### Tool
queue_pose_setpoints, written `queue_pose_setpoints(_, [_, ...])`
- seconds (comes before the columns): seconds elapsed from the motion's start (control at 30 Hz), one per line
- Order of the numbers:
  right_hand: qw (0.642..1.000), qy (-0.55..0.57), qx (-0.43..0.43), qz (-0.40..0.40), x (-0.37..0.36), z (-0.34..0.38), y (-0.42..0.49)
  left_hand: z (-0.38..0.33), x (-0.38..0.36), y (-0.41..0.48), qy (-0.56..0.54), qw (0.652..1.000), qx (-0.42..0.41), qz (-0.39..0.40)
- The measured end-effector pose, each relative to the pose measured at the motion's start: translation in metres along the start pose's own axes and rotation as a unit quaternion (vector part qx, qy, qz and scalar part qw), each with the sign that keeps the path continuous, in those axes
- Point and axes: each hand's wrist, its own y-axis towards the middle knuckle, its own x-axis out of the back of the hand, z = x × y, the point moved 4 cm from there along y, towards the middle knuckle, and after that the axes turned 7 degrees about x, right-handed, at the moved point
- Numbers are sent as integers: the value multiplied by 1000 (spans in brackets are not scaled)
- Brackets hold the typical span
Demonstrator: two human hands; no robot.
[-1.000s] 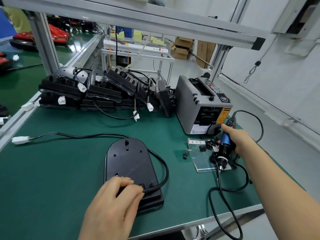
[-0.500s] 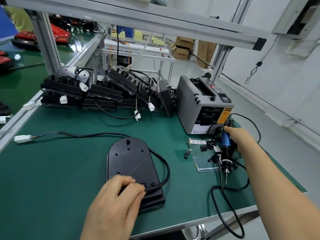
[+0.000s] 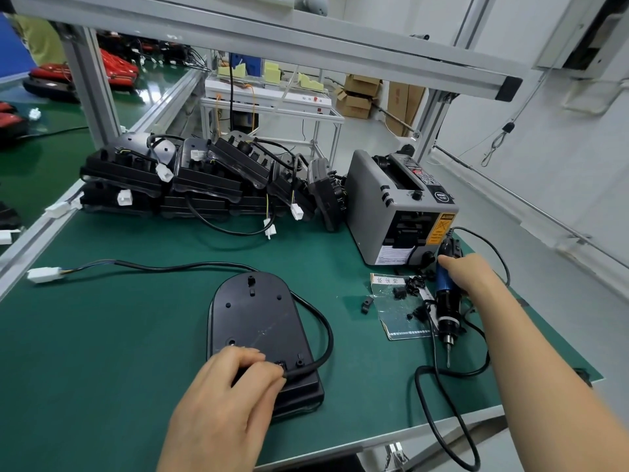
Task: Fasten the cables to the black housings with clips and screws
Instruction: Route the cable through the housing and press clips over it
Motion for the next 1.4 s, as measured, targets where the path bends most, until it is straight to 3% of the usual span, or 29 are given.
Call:
queue_pose_setpoints(0.17, [1000, 5, 21, -12, -3, -1, -5, 0, 1, 0, 1, 1000, -1, -4])
queue_pose_setpoints(0.23, [995, 17, 72, -72, 1, 5, -9, -1, 1, 0, 1, 1000, -5, -4])
queue_pose_setpoints(0.3, [980, 60, 141, -127, 5, 18, -17, -1, 1, 0, 0, 1000, -5, -4])
queue_pose_setpoints(0.37, [969, 157, 156, -105, 2, 30, -22, -1, 1, 0, -1, 1000, -3, -3])
queue_pose_setpoints(0.47, [956, 271, 104, -38, -6, 43, -23, -1, 1, 0, -1, 1000, -6, -2])
queue_pose_setpoints(0.67, [920, 392, 16, -14, -11, 55, -15, -1, 1, 0, 1, 1000, -8, -5])
queue_pose_setpoints(1.23, [908, 407, 7, -100, -20, 59, -12, 1, 0, -2, -4, 1000, 2, 0])
queue_pose_setpoints(1.4, [913, 401, 58, -44, -19, 68, -35, 2, 1, -1, -15, 1000, 6, 17])
